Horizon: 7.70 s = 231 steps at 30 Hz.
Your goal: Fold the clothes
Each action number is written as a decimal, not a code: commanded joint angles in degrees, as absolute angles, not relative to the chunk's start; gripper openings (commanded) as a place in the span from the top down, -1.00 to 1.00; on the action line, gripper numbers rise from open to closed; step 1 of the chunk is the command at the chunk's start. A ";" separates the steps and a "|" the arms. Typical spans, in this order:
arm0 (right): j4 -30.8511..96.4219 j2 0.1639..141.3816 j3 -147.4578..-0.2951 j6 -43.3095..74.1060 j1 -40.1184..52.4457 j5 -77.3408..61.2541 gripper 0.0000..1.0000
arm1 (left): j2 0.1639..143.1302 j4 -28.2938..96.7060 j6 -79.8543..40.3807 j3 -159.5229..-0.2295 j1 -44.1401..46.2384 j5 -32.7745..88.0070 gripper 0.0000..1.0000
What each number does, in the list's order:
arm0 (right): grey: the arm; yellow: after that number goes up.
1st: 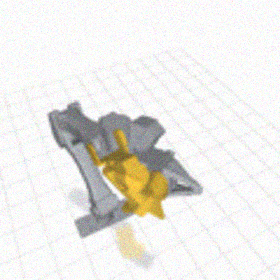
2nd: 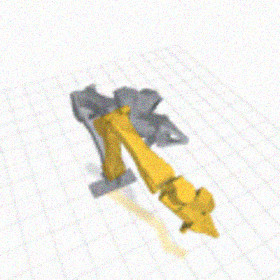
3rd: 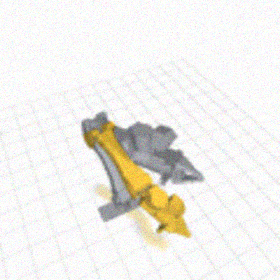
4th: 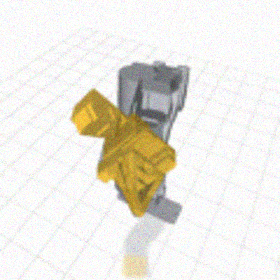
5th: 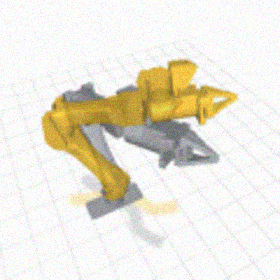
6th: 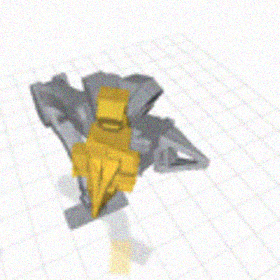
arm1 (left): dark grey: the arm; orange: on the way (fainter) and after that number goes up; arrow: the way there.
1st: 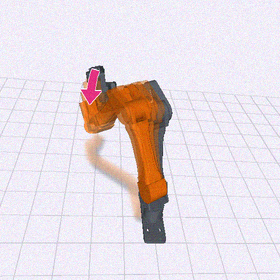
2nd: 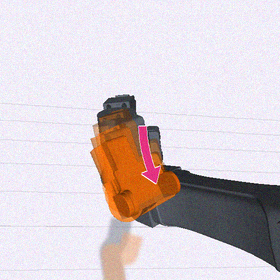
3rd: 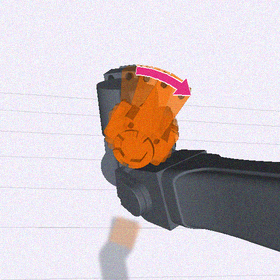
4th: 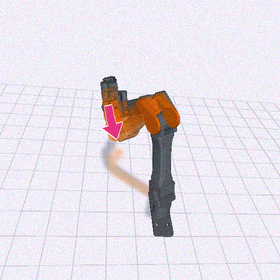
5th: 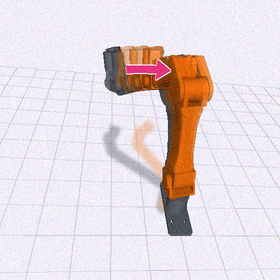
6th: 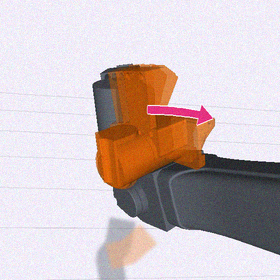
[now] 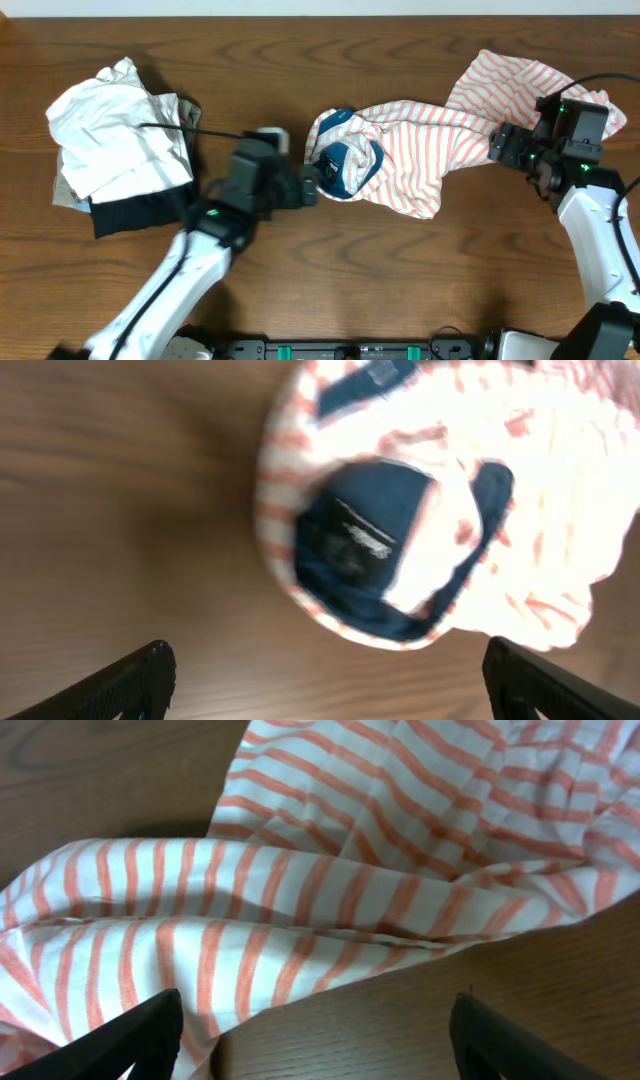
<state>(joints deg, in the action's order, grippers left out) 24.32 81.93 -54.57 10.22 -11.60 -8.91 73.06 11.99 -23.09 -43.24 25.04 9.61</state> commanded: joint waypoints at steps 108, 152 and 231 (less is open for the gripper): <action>23.81 111.11 -80.16 1.10 -10.13 5.80 -0.98 | 66.24 -4.97 -15.03 -48.71 14.15 -6.85 0.88; 15.88 118.39 -79.72 -10.33 -11.22 -4.49 0.98 | 66.24 -2.42 -14.61 -48.66 14.15 -7.18 0.88; 54.46 101.36 -78.91 4.69 -22.85 -0.71 -0.99 | 92.77 12.88 -20.32 -47.05 10.70 12.49 -0.96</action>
